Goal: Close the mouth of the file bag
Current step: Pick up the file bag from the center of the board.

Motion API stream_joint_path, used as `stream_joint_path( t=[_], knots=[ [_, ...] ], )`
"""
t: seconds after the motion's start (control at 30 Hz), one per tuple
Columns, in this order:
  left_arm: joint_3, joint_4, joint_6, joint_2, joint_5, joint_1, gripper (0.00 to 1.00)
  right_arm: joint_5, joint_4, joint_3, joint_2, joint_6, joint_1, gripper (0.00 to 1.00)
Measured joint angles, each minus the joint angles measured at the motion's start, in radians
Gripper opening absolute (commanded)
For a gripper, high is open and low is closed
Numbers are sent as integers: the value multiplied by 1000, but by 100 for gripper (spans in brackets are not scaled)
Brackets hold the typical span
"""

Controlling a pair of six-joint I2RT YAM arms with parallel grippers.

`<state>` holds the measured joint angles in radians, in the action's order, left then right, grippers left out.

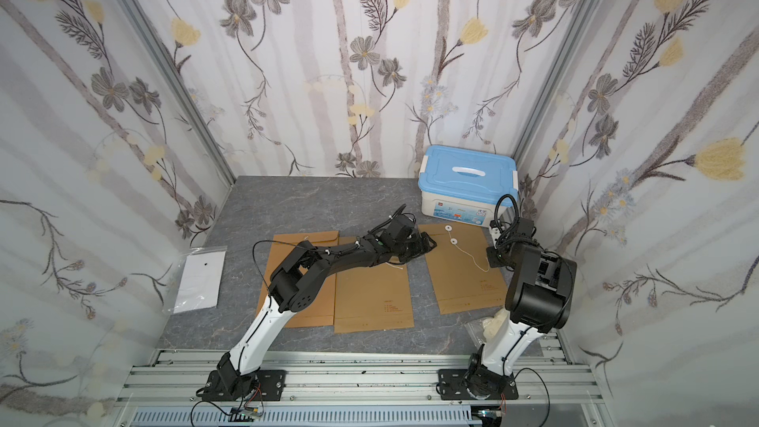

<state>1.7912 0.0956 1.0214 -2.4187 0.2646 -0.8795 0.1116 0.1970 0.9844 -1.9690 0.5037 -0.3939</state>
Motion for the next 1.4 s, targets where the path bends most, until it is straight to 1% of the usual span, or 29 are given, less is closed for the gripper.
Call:
stream_joint_path(
  t=[0.03,0.2,0.27,0.33,0.47,0.63,0.7,0.8,0.87,0.93,1.0,1.07,1.13,1.23,1.4],
  knots=[
    [-3,14,4,-2,2,0,82,-1,6,4,-1,10,2,40],
    [-43,97,27,-2,18,1,74,-32,24,11,-2,47,25,40],
    [-57,123,30,-2,21,0,74,-43,13,0,5,55,30,40],
    [-70,153,38,-2,28,0,68,-45,-1,-10,11,56,32,40],
    [-74,217,61,-17,51,-2,67,-66,-7,-14,14,67,42,40],
    [-66,263,78,-39,76,-7,62,-82,-8,-14,14,74,50,39],
    [-66,267,79,-40,79,-8,65,-86,-6,-13,13,78,53,38],
    [-70,220,78,-25,68,-8,74,-89,-5,-12,13,81,55,38],
    [-78,114,65,21,14,-10,77,-91,-5,-12,12,81,55,38],
    [-61,23,50,46,-35,-15,85,-91,-5,-13,12,81,55,38],
    [-14,-51,40,40,-76,-24,85,-92,-5,-13,12,81,56,38],
    [39,-80,31,3,-72,-34,85,-93,-5,-13,13,82,58,38],
    [69,-57,37,-36,-61,-38,84,-105,-5,-14,14,85,63,38],
    [70,-25,58,-48,-50,-35,84,-121,-6,-15,15,95,72,38],
    [-2,122,89,-47,-48,-31,76,-134,-6,-15,17,104,78,37]
  ],
)
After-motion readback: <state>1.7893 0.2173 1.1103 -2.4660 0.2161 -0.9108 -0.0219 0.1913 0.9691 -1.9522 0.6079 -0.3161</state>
